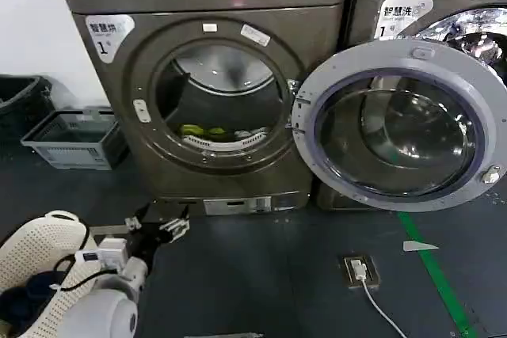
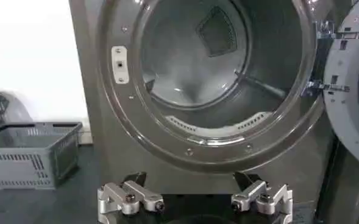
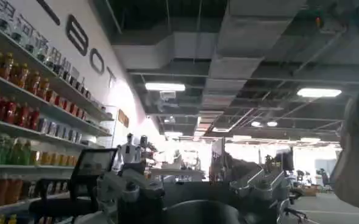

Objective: Grasp the clothes from the dryer.

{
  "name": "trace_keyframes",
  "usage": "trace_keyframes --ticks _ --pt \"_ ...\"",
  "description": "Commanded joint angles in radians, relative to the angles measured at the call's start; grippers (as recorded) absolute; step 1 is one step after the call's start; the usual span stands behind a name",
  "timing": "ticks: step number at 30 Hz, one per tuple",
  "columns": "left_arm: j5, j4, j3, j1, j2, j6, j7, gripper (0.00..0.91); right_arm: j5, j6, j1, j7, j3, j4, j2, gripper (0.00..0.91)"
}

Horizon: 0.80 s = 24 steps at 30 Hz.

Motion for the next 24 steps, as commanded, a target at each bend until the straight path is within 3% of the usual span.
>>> trace_keyframes --ticks 1,13,16,24 --pt "0.008 0.003 -0.001 -0.001 0.001 0.049 -0.001 0.907 0.0 0.001 0.001 0.001 0.002 0.001 -0.001 0.907" --pt "0.005 0.006 0.0 -0.004 0.004 0.049 -0.002 0.907 0.0 0.008 -0.002 0.009 0.003 0.006 0.006 0.907" --pt "0.005 0.005 0.0 -0.006 0.004 0.049 -0.003 0.907 -0.001 0.023 -0.004 0.052 -0.004 0.0 0.004 0.907" --pt "0.002 -0.004 -0.001 -0.002 0.009 0.049 -0.01 0.907 0.018 0.06 0.0 0.106 0.011 -0.021 0.002 0.907"
